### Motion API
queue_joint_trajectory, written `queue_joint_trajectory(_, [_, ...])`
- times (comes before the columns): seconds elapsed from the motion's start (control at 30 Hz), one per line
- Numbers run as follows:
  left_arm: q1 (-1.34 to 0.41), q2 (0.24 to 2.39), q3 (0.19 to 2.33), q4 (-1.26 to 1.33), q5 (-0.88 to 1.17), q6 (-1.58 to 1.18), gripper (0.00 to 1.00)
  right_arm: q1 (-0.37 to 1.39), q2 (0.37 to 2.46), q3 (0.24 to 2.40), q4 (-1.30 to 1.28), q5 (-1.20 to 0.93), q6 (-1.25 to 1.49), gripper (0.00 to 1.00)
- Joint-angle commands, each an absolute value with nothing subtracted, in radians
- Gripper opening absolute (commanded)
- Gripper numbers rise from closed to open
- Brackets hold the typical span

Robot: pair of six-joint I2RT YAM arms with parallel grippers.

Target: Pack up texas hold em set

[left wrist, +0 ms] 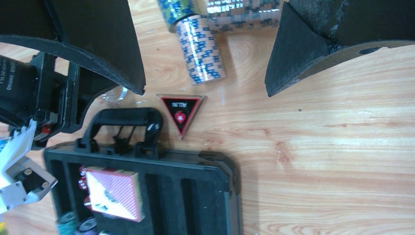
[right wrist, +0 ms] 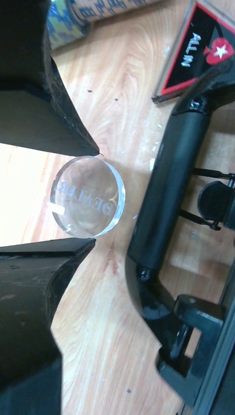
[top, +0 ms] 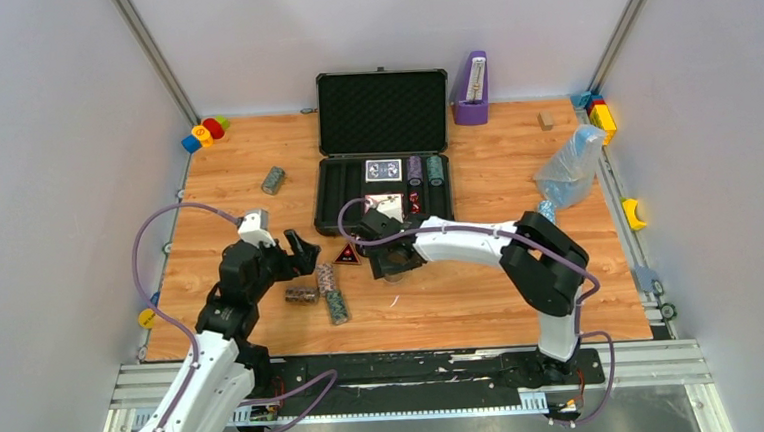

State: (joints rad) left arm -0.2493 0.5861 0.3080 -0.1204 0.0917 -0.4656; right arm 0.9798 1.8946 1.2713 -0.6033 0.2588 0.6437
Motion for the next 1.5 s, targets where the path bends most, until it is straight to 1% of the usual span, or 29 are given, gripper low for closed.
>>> queue_joint_trajectory(0.0, [-0.253, 0.561, 0.421, -0.154, 0.177, -0.626, 0.99, 0.968, 1.747, 1.250, -0.582, 0.236, 0.629, 0.42])
queue_joint_trajectory(0.2, [-0.254, 0.572, 0.594, -0.270, 0.279, -0.847, 1.00, 0.924, 1.591, 1.206, -0.585, 0.247, 0.628, 0.42])
queue_joint_trajectory(0.37, [-0.254, 0.520, 0.640, -0.286, 0.346, -1.049, 0.99, 0.847, 1.473, 1.165, -0.576, 0.255, 0.623, 0.43])
queue_joint_trajectory(0.43, [-0.253, 0.468, 0.608, -0.261, 0.355, -1.139, 0.95, 0.829, 1.419, 1.145, -0.568, 0.270, 0.624, 0.43])
queue_joint_trajectory(0.5, [-0.253, 0.416, 0.563, -0.157, 0.405, -1.216, 0.93, 0.815, 1.362, 1.120, -0.556, 0.282, 0.623, 0.43])
queue_joint_trajectory(0.6, [-0.255, 0.382, 0.526, 0.021, 0.469, -1.324, 0.94, 0.788, 1.286, 1.082, -0.533, 0.286, 0.615, 0.43])
queue_joint_trajectory(0.7, [-0.254, 0.379, 0.556, 0.007, 0.474, -1.312, 0.95, 0.756, 1.228, 1.051, -0.525, 0.276, 0.610, 0.43])
queue_joint_trajectory(0.87, [-0.255, 0.379, 0.569, -0.024, 0.486, -1.321, 0.94, 0.741, 1.176, 1.025, -0.523, 0.280, 0.599, 0.43])
queue_joint_trajectory(1.03, [-0.255, 0.360, 0.535, 0.077, 0.509, -1.303, 0.93, 0.731, 1.161, 1.011, -0.520, 0.276, 0.593, 0.43])
queue_joint_trajectory(1.17, [-0.255, 0.337, 0.526, 0.048, 0.480, -1.284, 0.96, 0.727, 1.177, 1.011, -0.511, 0.262, 0.593, 0.42])
queue_joint_trajectory(1.2, [-0.255, 0.334, 0.519, 0.047, 0.476, -1.283, 0.99, 0.727, 1.180, 1.014, -0.509, 0.256, 0.594, 0.42])
queue_joint_trajectory(1.3, [-0.255, 0.341, 0.501, 0.128, 0.515, -1.326, 1.00, 0.726, 1.175, 1.009, -0.508, 0.253, 0.596, 0.42])
queue_joint_trajectory(1.43, [-0.255, 0.368, 0.524, 0.117, 0.570, -1.301, 1.00, 0.726, 1.154, 0.995, -0.506, 0.257, 0.597, 0.42])
queue_joint_trajectory(1.47, [-0.255, 0.369, 0.527, 0.127, 0.576, -1.289, 0.98, 0.724, 1.150, 0.992, -0.506, 0.258, 0.597, 0.42])
